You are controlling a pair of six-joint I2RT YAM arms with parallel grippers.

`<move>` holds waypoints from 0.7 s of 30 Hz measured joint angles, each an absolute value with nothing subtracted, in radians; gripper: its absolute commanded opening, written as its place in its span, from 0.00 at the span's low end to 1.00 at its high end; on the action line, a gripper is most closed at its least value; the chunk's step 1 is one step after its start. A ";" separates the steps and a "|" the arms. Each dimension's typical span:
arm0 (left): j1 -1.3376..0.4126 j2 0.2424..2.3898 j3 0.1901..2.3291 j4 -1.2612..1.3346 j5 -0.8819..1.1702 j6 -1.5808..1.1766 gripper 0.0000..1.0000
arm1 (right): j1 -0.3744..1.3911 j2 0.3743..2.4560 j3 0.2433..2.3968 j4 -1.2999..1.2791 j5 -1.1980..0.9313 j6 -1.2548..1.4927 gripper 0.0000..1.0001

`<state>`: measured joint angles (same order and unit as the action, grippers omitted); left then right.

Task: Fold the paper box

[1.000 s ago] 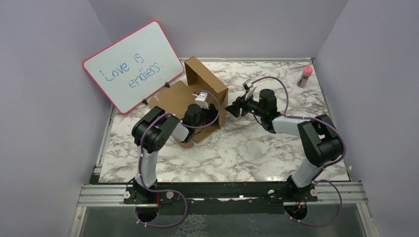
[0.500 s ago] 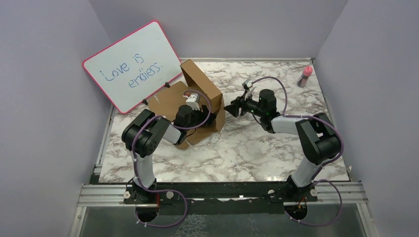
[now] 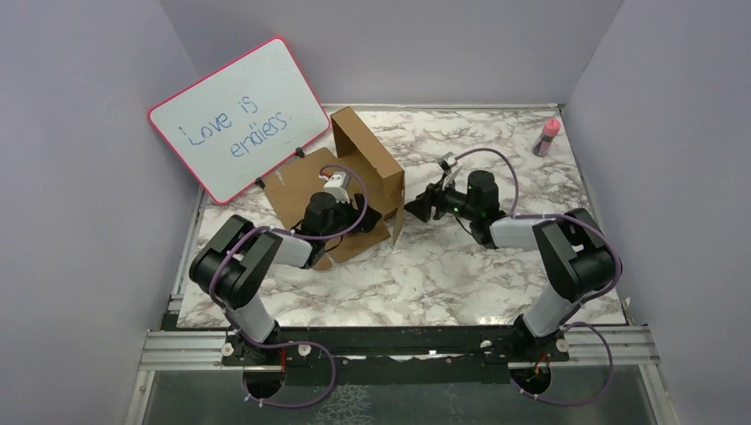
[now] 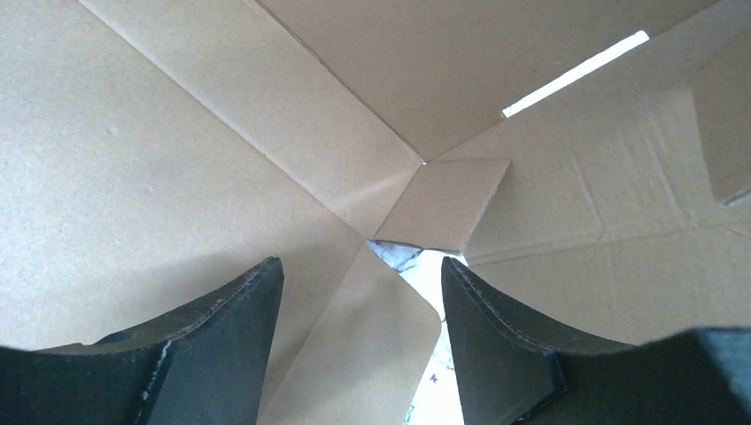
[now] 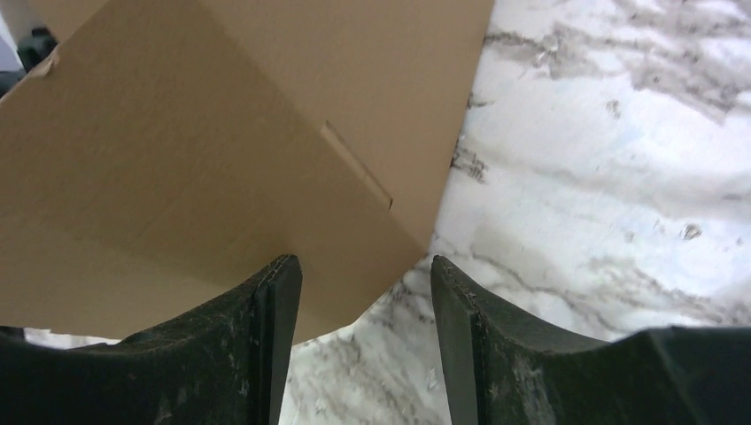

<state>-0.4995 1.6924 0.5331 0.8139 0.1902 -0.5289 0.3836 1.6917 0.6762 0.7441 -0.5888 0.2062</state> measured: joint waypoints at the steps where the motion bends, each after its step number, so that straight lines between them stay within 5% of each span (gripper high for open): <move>1: -0.500 1.679 0.530 0.800 0.190 -0.527 0.68 | 0.384 1.681 0.662 0.744 -0.589 0.213 0.62; 11: -0.522 1.640 0.504 0.691 0.186 -0.507 0.64 | 0.420 1.610 0.557 0.794 -0.589 0.318 0.62; 21: -0.582 1.672 0.510 0.709 0.128 -0.482 0.40 | 0.476 1.660 0.610 0.845 -0.561 0.367 0.62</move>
